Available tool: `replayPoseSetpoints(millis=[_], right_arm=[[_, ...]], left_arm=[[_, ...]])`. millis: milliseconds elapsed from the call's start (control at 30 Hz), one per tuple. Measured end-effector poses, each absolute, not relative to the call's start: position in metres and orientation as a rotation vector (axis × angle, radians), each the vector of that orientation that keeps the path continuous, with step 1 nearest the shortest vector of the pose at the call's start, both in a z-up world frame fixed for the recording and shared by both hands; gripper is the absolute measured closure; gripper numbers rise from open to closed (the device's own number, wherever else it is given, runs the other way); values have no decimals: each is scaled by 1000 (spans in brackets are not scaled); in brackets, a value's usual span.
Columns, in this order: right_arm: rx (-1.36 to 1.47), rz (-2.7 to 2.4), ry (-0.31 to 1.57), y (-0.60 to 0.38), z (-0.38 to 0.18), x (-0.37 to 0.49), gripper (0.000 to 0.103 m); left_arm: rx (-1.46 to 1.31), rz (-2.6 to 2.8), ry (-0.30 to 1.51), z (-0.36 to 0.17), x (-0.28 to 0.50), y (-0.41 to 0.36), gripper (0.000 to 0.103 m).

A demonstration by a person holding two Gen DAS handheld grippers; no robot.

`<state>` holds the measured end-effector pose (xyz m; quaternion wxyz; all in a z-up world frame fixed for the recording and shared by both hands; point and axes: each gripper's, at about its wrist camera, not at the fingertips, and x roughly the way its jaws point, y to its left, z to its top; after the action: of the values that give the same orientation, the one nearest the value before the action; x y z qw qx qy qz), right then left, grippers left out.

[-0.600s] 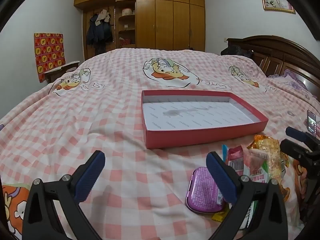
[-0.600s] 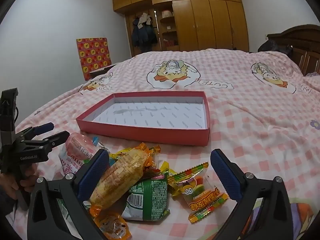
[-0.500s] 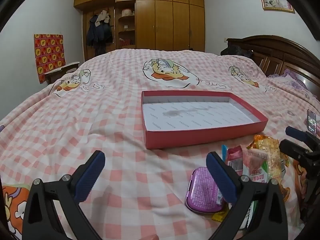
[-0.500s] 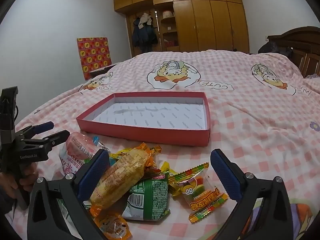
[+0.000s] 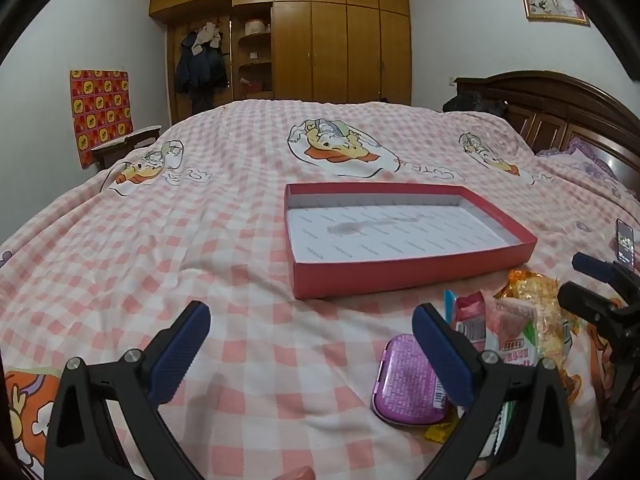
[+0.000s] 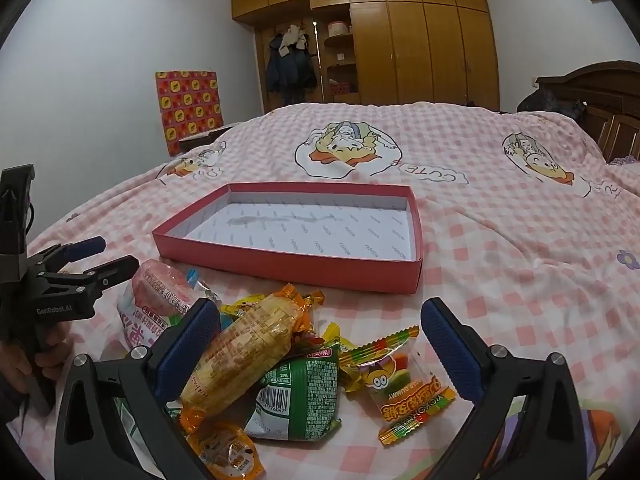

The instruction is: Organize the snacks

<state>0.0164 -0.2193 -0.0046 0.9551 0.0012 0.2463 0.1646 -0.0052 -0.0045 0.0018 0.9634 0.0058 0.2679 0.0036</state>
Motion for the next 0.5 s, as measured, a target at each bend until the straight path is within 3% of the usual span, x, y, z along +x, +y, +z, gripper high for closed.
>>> replayPoseSetpoints(millis=[500], right_arm=[[-29,342,511,-216,-6,18,0]], left_arm=[[17,5,545,1,-8,-1,0]])
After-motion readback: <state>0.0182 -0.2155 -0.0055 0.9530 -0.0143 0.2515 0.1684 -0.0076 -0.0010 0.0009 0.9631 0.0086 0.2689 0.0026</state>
